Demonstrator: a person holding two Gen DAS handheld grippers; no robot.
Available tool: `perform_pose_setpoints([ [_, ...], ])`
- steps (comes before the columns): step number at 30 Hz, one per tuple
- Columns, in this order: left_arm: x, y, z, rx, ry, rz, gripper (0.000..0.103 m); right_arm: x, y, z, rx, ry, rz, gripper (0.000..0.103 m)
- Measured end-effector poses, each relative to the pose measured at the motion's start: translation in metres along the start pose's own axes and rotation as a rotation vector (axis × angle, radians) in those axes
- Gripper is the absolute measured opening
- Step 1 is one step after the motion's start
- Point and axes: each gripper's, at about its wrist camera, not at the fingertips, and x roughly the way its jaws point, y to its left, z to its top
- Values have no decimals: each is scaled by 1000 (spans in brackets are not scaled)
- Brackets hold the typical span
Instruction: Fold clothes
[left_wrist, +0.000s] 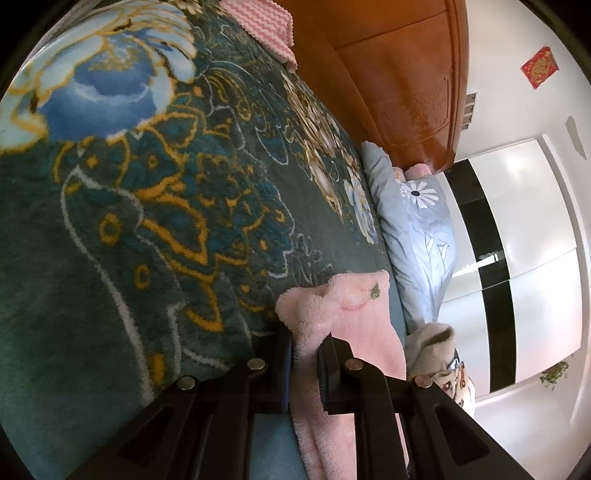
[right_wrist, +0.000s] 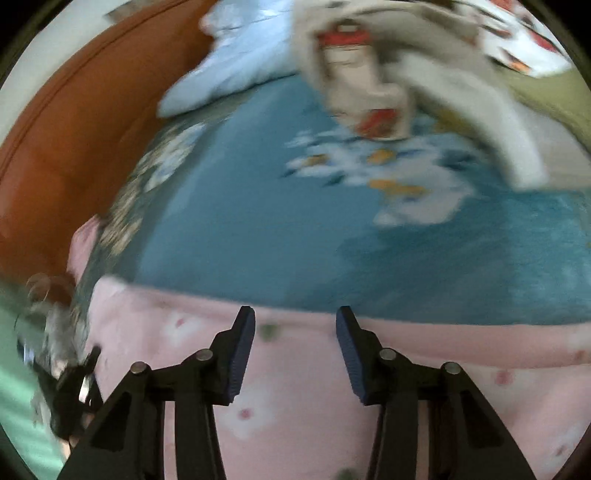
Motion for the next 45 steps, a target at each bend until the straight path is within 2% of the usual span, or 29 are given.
perform_pose_setpoints([
  [1, 0, 0, 0, 0, 1, -1, 14, -4, -6, 3, 29, -5, -5, 46],
  [2, 0, 0, 0, 1, 0, -3, 14, -16, -11, -1, 53, -18, 42, 46],
  [4, 0, -1, 0, 5, -3, -6, 14, -39, -19, -11, 67, -45, 68, 47],
  [8, 1, -1, 0, 11, -9, -13, 14, -110, -62, -41, 149, -108, 149, 48],
  [10, 1, -3, -2, 34, -25, -4, 14, -149, -90, -61, 189, -147, 169, 51],
  [11, 2, -4, -4, 47, -33, 1, 14, -175, -112, -79, 210, -177, 152, 53],
  [15, 3, -7, -9, 99, -69, 22, 14, -238, -180, -130, 273, -246, 104, 57],
  [19, 5, -13, -11, 156, -62, 64, 14, -266, -249, -167, 378, -311, -90, 57],
  [21, 6, -14, -9, 165, -50, 79, 14, -277, -286, -184, 466, -339, -151, 57],
  [22, 7, -16, -9, 172, -44, 95, 14, -283, -304, -191, 514, -356, -121, 51],
  [24, 8, -20, -9, 189, -36, 130, 14, -298, -332, -205, 579, -406, -11, 48],
  [25, 10, -23, -10, 198, -33, 160, 14, -308, -345, -211, 595, -434, -26, 45],
  [26, 10, -27, -10, 199, -32, 187, 14, -315, -353, -216, 605, -455, -28, 45],
  [29, 8, -49, -14, 221, -51, 281, 12, -328, -378, -234, 641, -512, 106, 45],
  [30, 6, -59, -16, 235, -62, 318, 12, -329, -379, -236, 637, -525, 117, 45],
  [35, -28, -172, -68, 536, -134, 203, 11, -326, -383, -239, 609, -566, 151, 45],
  [38, -54, -245, -131, 751, -135, 42, 11, -317, -385, -243, 629, -600, 189, 45],
  [41, -61, -290, -204, 896, -89, -66, 12, -317, -386, -245, 639, -618, 214, 45],
  [45, -41, -313, -298, 966, 33, -136, 12, -317, -387, -252, 644, -646, 250, 46],
])
